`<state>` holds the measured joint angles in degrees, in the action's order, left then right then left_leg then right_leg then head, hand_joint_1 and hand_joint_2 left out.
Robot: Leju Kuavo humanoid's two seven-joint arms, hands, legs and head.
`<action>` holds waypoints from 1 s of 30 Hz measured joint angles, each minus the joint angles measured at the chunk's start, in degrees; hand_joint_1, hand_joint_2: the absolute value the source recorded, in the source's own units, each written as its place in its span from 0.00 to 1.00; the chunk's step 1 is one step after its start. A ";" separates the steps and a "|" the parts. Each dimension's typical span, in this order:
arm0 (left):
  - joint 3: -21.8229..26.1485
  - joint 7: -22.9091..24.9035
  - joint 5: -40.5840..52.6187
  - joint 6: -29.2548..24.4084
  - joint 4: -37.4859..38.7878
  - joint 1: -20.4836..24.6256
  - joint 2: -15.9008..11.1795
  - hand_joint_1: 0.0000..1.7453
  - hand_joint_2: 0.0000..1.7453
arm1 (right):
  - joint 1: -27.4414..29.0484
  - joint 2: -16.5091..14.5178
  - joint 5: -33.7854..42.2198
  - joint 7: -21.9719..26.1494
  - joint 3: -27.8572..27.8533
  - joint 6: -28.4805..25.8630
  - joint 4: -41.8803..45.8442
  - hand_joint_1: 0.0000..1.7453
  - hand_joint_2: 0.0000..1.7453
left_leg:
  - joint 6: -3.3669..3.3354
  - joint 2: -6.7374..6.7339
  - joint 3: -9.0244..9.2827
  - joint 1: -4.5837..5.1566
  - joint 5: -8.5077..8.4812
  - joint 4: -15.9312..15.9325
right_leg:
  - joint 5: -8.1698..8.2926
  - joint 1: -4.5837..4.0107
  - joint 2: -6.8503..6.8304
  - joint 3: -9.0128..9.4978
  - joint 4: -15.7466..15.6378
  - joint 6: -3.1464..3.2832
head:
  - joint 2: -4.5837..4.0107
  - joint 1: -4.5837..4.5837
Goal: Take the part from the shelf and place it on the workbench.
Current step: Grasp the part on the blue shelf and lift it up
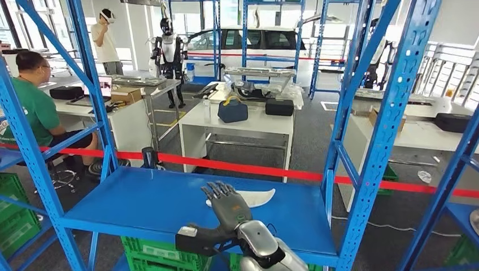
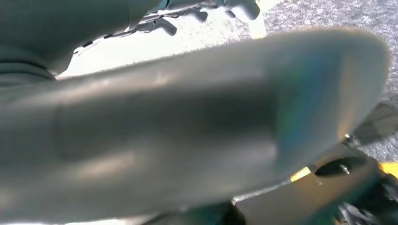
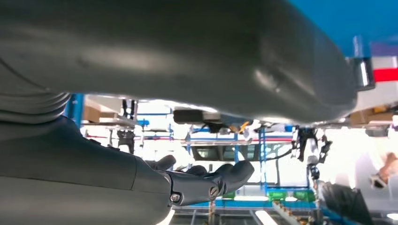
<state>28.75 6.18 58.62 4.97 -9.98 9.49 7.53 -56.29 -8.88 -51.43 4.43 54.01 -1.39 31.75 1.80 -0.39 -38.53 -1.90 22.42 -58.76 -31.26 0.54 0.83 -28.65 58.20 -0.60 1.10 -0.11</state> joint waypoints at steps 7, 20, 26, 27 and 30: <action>0.25 -0.01 0.14 -0.15 -0.03 -0.20 -0.04 0.00 0.00 | 0.74 1.11 -0.02 -0.72 0.00 -0.12 -0.31 0.00 0.00 | -2.11 0.59 3.39 1.01 2.89 0.12 | -4.28 -0.19 -0.47 -12.75 16.58 -0.19 | 0.00 -0.16; 0.47 0.11 0.79 -0.20 -0.11 -0.10 0.28 0.00 0.00 | 0.19 2.57 -0.27 -2.43 -0.01 -0.74 -1.21 0.00 0.00 | 0.80 1.07 1.78 1.74 8.95 -10.49 | 6.87 -1.86 0.17 -4.51 -2.31 5.07 | 0.01 0.05; 0.56 0.50 0.86 -0.15 -0.05 -0.52 0.27 0.00 0.00 | 1.68 3.60 -0.63 -3.33 -0.04 -1.66 -2.04 0.00 0.00 | 2.81 0.63 0.43 0.03 3.34 -3.59 | 3.75 -0.26 0.33 -3.02 -0.56 2.77 | 0.01 0.18; 0.57 0.47 0.86 -0.14 -0.02 -0.49 0.32 0.00 0.00 | 1.74 3.82 -0.66 -3.30 -0.05 -1.81 -2.16 0.00 0.00 | 2.56 0.58 1.21 -0.08 2.04 -1.25 | 3.10 -0.19 0.37 -3.14 0.03 2.25 | 0.01 0.22; 0.63 0.42 0.85 -0.12 0.02 -0.56 0.40 0.00 0.00 | 2.15 4.63 -0.67 -3.22 -0.12 -2.03 -2.41 0.00 0.00 | 0.17 0.64 1.51 0.00 1.95 -0.64 | 1.96 -0.38 0.40 -3.40 0.65 1.26 | 0.01 0.16</action>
<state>29.38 6.59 59.47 4.85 -9.96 8.93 7.93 -54.14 -4.25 -52.10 1.20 53.89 -3.42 29.34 1.97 0.25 -37.03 -1.90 24.38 -59.40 -29.30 0.16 1.23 -32.05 58.85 0.65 1.11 0.04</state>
